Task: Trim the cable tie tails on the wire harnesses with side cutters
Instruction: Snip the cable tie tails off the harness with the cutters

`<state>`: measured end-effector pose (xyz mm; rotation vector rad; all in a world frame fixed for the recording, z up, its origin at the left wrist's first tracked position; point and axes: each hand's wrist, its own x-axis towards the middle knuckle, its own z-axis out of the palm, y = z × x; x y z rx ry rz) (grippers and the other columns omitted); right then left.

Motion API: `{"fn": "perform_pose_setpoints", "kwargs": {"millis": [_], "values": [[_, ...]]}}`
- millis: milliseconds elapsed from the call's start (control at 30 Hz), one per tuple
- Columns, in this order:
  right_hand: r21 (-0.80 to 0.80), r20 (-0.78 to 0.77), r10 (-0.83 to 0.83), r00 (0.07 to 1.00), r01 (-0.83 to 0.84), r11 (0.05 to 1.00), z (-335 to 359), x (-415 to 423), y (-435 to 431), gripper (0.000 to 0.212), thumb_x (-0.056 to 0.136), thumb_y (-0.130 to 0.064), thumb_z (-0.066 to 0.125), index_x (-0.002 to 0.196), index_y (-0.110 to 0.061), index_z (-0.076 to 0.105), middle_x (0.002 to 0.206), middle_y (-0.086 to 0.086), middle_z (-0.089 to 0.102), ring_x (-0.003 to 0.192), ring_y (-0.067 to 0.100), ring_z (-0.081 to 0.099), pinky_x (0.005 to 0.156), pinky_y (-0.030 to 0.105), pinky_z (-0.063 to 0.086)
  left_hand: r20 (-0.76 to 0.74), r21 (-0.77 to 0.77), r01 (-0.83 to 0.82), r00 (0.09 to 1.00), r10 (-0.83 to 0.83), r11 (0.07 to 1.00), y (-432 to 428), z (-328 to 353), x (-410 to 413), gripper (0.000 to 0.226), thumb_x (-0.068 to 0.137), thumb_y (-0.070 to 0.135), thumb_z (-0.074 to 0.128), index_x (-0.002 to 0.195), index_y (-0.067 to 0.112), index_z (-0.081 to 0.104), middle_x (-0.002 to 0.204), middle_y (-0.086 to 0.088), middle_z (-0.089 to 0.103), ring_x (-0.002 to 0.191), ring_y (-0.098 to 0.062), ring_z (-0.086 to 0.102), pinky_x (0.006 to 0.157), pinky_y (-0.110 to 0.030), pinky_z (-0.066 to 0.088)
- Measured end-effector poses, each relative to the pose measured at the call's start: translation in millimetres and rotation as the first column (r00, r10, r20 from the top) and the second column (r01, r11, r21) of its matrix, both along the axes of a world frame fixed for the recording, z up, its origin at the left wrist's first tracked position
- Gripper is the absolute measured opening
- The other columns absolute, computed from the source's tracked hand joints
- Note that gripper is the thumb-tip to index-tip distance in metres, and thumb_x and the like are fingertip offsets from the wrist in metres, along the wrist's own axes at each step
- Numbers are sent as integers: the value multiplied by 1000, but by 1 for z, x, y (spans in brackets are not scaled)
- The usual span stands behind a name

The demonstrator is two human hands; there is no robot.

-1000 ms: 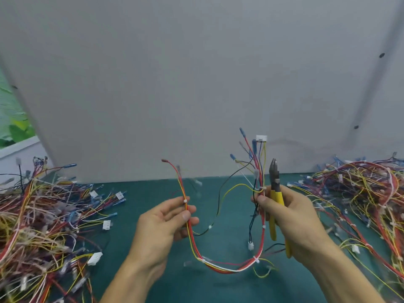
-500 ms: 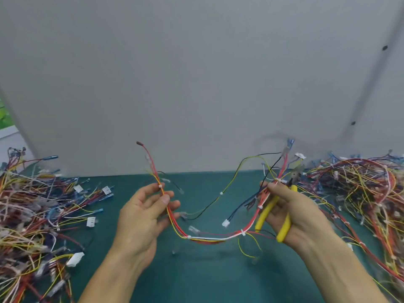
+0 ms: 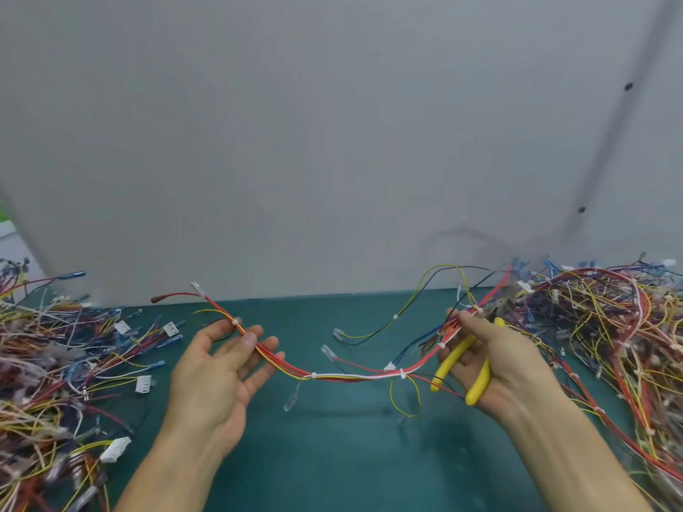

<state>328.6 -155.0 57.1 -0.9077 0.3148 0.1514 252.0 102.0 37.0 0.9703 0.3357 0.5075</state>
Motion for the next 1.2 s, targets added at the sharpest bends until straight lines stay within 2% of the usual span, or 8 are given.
{"fn": "perform_pose_setpoints", "kwargs": {"millis": [200, 300, 433, 567, 733, 833, 1100, 1200], "values": [[-350, 230, 23, 973, 60, 935, 2, -11, 1, 16, 85, 0, 67, 77, -10, 57, 74, 13, 60, 60, 22, 55, 60, 36, 50, -101, 110, 3, 995, 8, 994, -7, -4, 0, 19, 86, -3, 62, 98, 12, 62, 83, -9, 62, 70, -21, 66, 55, -33, 59], [-675, 356, 133, 925, 156, 721, 0, -18, 7, 13, 83, -6, 71, 76, -7, 60, 62, 8, 58, 53, 14, 50, 56, 31, 44, -149, 176, 44, 989, -17, 983, -16, -5, -1, 21, 84, -3, 65, 98, 11, 66, 76, -6, 65, 63, -18, 64, 51, -28, 57], [-826, 356, 323, 877, 133, 548, -5, -31, 29, 10, 82, -15, 71, 79, -14, 62, 62, 2, 58, 60, 19, 51, 62, 34, 43, -150, 227, 158, 981, -126, 961, -40, -5, -3, 22, 81, -7, 66, 95, 10, 68, 66, 0, 69, 56, -16, 65, 51, -30, 56], [-870, 327, 362, 873, 128, 477, -12, -41, 47, 16, 84, -27, 72, 86, -26, 55, 75, -5, 66, 73, 17, 61, 66, 32, 47, -145, 255, 265, 961, -234, 930, -61, -4, -7, 22, 77, -6, 70, 92, 10, 71, 72, -3, 72, 57, -14, 65, 50, -29, 54], [-820, 279, 516, 810, -78, 567, -8, -49, 50, 24, 77, -36, 75, 85, -23, 57, 74, -1, 66, 69, 17, 58, 73, 38, 49, -165, 261, 284, 955, -247, 923, -65, -2, -10, 18, 76, -3, 73, 84, 14, 74, 79, -7, 74, 61, -15, 65, 56, -36, 59], [-823, 274, 608, 745, -145, 549, -9, -56, 55, 33, 64, -44, 78, 87, -26, 61, 80, -1, 71, 77, 19, 66, 75, 36, 53, -186, 279, 287, 952, -241, 916, -67, -1, -11, 18, 78, -4, 71, 88, 12, 73, 82, -8, 75, 64, -15, 68, 57, -35, 58], [-820, 384, 258, 887, 200, 536, 1, -42, 26, 12, 80, -15, 74, 77, -17, 63, 67, 10, 64, 58, 16, 51, 56, 28, 44, -165, 283, 151, 980, -107, 947, -58, 0, -9, 27, 80, -5, 70, 98, 13, 61, 67, -2, 71, 57, -15, 66, 51, -28, 54], [-846, 411, 241, 879, 269, 461, 28, -36, -7, 10, 80, -15, 75, 79, -17, 66, 71, 9, 67, 66, 24, 59, 62, 31, 45, -189, 280, 147, 977, -96, 949, -56, -2, -9, 32, 81, -1, 71, 101, 15, 52, 72, -1, 73, 60, -17, 68, 54, -33, 57]]}}
